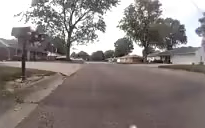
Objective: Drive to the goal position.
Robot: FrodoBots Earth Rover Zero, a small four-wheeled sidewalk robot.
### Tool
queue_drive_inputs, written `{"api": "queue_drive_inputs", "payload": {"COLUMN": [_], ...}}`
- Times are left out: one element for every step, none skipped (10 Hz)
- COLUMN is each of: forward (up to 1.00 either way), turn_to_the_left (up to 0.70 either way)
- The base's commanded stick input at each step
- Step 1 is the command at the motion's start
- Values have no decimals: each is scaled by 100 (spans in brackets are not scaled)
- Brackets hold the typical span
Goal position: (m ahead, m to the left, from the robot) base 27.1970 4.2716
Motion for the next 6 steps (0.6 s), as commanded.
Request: {"api": "queue_drive_inputs", "payload": {"forward": [100,100,100,100,100,100], "turn_to_the_left": [0,0,0,0,0,0]}}
